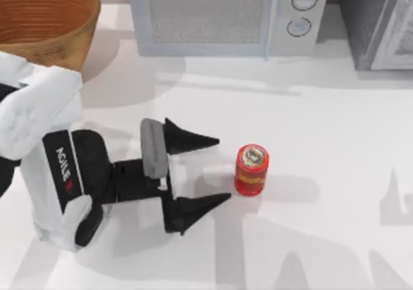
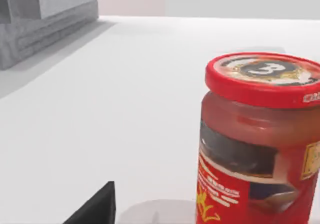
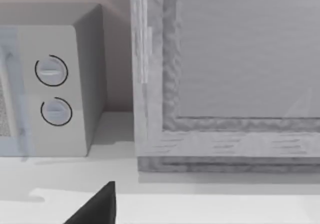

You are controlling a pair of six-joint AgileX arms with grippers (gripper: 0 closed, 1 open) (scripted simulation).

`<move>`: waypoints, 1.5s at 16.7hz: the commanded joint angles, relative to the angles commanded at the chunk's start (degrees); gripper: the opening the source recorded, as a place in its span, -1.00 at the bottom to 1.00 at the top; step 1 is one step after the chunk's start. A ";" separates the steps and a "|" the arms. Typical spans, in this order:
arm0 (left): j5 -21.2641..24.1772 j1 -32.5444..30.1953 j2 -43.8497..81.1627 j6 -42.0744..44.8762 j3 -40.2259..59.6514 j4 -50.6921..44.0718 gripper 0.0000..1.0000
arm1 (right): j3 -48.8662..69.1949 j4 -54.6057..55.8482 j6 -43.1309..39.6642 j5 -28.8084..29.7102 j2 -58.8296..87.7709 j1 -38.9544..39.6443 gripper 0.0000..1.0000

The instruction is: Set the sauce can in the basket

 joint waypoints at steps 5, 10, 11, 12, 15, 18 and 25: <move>0.70 -0.25 1.60 0.03 0.47 1.10 1.00 | 0.00 0.00 0.00 0.00 0.00 0.00 1.00; -0.93 -1.82 1.71 -0.03 1.96 -0.23 1.00 | 0.00 0.00 0.00 0.00 0.00 0.00 1.00; -2.11 -3.07 1.90 -0.09 3.12 -1.11 1.00 | 0.00 0.00 0.00 0.00 0.00 0.00 1.00; -3.48 -4.45 2.13 -0.16 4.42 -2.12 1.00 | 0.00 0.00 0.00 0.00 0.00 0.00 1.00; -7.50 -8.47 2.79 -0.35 8.23 -5.07 1.00 | 0.00 0.00 0.00 0.00 0.00 0.00 1.00; -9.25 -10.21 3.08 -0.42 9.87 -6.35 1.00 | 0.00 0.00 0.00 0.00 0.00 0.00 1.00; -9.25 -10.21 3.08 -0.42 9.87 -6.35 0.40 | 0.00 0.00 0.00 0.00 0.00 0.00 1.00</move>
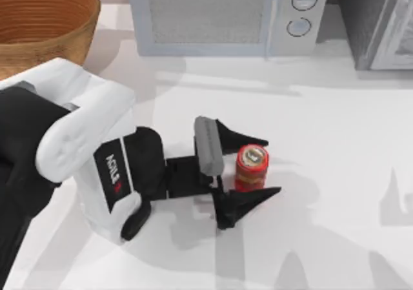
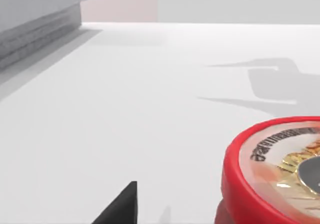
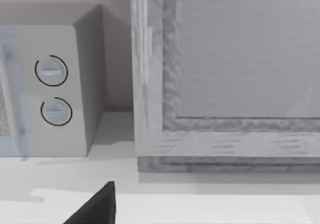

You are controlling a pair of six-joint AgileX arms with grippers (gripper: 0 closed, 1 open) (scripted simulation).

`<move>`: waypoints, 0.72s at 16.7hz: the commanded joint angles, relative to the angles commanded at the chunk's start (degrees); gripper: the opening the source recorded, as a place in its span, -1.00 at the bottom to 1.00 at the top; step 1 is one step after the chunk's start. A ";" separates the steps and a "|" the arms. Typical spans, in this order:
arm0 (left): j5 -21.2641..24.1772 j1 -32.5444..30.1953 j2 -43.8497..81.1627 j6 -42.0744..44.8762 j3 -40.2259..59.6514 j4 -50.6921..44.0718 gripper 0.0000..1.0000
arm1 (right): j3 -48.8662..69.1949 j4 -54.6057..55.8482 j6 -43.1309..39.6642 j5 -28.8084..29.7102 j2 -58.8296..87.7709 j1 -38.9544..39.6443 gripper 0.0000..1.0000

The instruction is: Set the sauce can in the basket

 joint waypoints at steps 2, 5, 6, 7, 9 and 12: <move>0.00 0.00 0.00 0.00 0.00 0.00 0.10 | 0.00 0.00 0.00 0.00 0.00 0.00 1.00; 0.00 0.00 0.00 0.00 0.00 0.00 -0.36 | 0.00 0.00 0.00 0.00 0.00 0.00 1.00; 0.00 0.00 0.00 0.00 0.00 0.00 -0.51 | 0.00 0.00 0.00 0.00 0.00 0.00 1.00; 0.00 0.00 0.00 0.00 0.00 0.00 -0.66 | 0.00 0.00 0.00 0.00 0.00 0.00 1.00; 0.00 0.00 0.00 0.00 0.00 0.00 -0.96 | 0.00 0.00 0.00 0.00 0.00 0.00 1.00; 0.00 0.00 0.00 0.00 0.00 0.00 -1.00 | 0.00 0.00 0.00 0.00 0.00 0.00 1.00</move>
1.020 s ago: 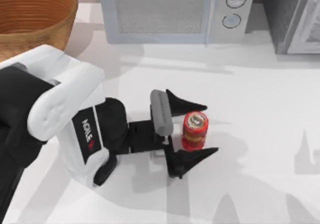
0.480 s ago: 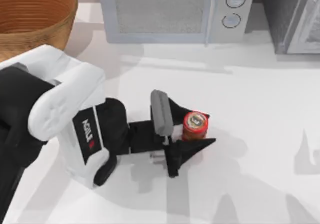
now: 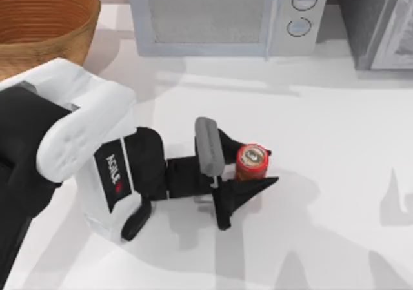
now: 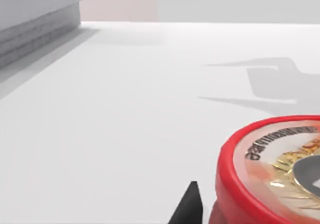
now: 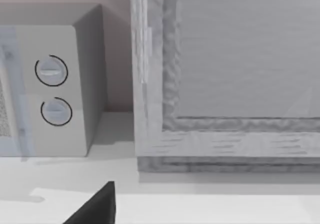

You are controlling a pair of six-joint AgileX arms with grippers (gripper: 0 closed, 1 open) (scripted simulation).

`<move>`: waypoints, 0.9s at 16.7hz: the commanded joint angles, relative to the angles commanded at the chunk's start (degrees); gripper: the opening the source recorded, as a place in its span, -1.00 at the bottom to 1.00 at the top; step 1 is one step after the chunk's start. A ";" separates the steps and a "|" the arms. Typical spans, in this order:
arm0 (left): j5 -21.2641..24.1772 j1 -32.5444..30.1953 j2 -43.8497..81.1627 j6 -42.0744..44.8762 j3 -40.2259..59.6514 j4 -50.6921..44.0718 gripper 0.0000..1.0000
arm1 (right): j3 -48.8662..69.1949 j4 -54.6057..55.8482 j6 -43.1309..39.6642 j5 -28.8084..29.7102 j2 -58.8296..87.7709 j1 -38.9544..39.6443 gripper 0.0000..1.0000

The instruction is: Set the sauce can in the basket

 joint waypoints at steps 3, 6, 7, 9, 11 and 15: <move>0.00 0.00 0.00 0.00 0.00 0.00 -1.00 | 0.00 0.00 0.00 0.00 0.00 0.00 1.00; 0.02 0.12 -0.11 0.03 -0.09 -0.03 -1.00 | 0.00 0.00 0.00 0.00 0.00 0.00 1.00; 0.12 0.20 -0.20 0.09 0.02 -0.11 -1.00 | 0.00 0.00 0.00 0.00 0.00 0.00 1.00; 1.60 1.84 -1.76 1.04 1.76 -1.66 -1.00 | 0.00 0.00 0.00 0.00 0.00 0.00 1.00; 4.14 5.66 -4.93 2.58 4.94 -5.31 -1.00 | 0.00 0.00 0.00 0.00 0.00 0.00 1.00; 9.90 17.85 -13.29 5.14 12.40 -17.69 -1.00 | 0.00 0.00 0.00 0.00 0.00 0.00 1.00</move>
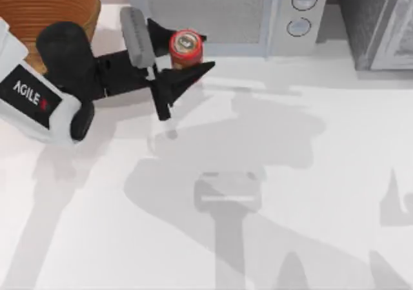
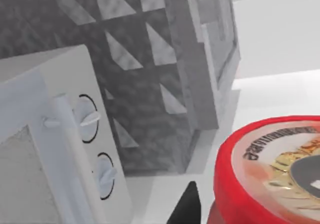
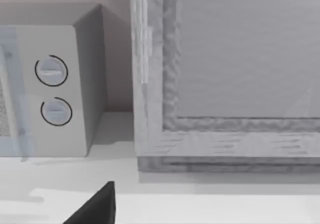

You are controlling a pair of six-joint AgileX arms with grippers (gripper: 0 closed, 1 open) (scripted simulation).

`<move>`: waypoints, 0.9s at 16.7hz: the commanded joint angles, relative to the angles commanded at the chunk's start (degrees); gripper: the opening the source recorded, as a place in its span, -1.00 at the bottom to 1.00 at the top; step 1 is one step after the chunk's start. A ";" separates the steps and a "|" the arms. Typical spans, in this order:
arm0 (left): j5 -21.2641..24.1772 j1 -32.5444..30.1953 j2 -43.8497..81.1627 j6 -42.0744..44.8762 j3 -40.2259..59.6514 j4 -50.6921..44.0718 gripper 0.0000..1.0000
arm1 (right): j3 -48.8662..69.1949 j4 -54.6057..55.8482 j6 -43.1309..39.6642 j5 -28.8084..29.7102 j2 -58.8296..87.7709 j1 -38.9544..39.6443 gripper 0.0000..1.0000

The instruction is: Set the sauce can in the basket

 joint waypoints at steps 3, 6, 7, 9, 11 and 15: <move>3.63 11.06 -5.60 0.24 6.17 -11.98 -1.00 | 0.00 0.00 0.00 0.00 0.00 0.00 1.00; 6.08 21.97 -9.42 -1.01 11.83 -23.99 -1.00 | 0.00 0.00 0.00 0.00 0.00 0.00 1.00; 6.68 25.38 -10.22 -1.65 13.37 -27.52 -1.00 | 0.00 0.00 0.00 0.00 0.00 0.00 1.00; 7.54 31.21 -11.22 -3.11 15.82 -33.42 -1.00 | 0.00 0.00 0.00 0.00 0.00 0.00 1.00; 7.91 35.14 -11.84 -4.39 17.38 -37.40 -1.00 | 0.00 0.00 0.00 0.00 0.00 0.00 1.00; 8.00 36.83 -12.24 -5.09 18.06 -39.05 -1.00 | 0.00 0.00 0.00 0.00 0.00 0.00 1.00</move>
